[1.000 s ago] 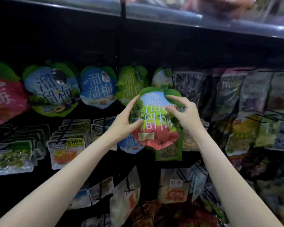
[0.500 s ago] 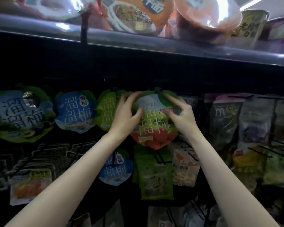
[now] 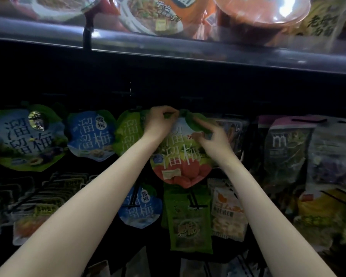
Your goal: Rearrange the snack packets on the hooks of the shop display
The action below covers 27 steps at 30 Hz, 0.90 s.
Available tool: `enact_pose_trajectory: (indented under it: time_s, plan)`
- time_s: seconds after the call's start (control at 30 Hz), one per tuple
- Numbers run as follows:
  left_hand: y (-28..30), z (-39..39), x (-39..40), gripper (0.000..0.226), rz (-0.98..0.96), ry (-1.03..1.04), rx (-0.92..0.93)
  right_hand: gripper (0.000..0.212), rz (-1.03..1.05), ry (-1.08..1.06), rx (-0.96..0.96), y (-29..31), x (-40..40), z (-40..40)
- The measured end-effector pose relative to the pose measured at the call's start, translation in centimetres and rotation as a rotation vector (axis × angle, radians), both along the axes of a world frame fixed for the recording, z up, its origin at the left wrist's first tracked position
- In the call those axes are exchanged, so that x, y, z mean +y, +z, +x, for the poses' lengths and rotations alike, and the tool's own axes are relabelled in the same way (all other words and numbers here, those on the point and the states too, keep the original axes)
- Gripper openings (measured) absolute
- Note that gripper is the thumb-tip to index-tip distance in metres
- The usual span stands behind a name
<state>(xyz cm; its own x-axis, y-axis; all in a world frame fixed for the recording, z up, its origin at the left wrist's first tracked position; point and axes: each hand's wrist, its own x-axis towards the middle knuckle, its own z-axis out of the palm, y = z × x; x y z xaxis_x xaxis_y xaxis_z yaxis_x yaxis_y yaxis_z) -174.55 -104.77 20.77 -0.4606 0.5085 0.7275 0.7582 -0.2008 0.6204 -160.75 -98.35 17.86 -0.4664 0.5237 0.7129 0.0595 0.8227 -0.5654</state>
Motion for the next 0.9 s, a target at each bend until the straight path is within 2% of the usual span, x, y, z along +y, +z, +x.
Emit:
enact_pose_trajectory:
  time_s: [0.1,0.17,0.23,0.27,0.33,0.4,0.47,0.53,0.63,0.73,0.9]
  plan:
    - [-1.2,-0.6,-0.4,0.032,-0.076,0.126,0.098,0.048,0.052,-0.163,-0.077,0.2,0.5,-1.4]
    - [-2.8,-1.0,-1.8,0.041,-0.046,0.144,0.133,0.051,0.108,-0.341,-0.179,-0.2,0.1,-2.1]
    - [-5.1,-1.7,-4.1,0.043,-0.017,0.182,0.165,0.05,0.205,-0.459,-0.124,-1.6,-1.5,-2.4]
    - [-6.6,-2.3,-5.2,0.04,-0.021,0.188,0.169,0.045,0.255,-0.447,-0.018,-2.7,-2.6,-2.4]
    - [-9.8,-3.6,-7.4,0.034,-0.072,0.194,0.117,0.033,0.268,-0.265,0.154,-5.7,-5.3,-2.4]
    - [-12.8,-4.9,-8.9,0.03,-0.133,0.201,0.02,0.034,0.146,0.026,0.033,-9.2,-7.4,-2.9]
    - [-15.4,-5.8,-9.9,0.031,-0.199,0.209,-0.013,0.044,-0.021,0.206,-0.249,-12.7,-7.9,-4.3]
    - [-17.6,-6.5,-10.5,0.033,-0.272,0.201,0.002,0.057,-0.195,0.195,-0.402,-15.6,-6.7,-6.3]
    - [-19.6,-7.2,-11.2,0.036,-0.316,0.165,-0.02,0.066,-0.349,0.122,-0.407,-16.7,-4.1,-9.5]
    - [-20.1,-7.6,-11.9,0.039,-0.328,0.153,-0.03,0.062,-0.455,0.143,-0.42,-16.8,-1.7,-12.6]
    - [-20.9,-8.2,-13.0,0.037,-0.362,0.191,-0.024,0.04,-0.413,-0.022,-0.509,-18.4,-1.5,-13.6]
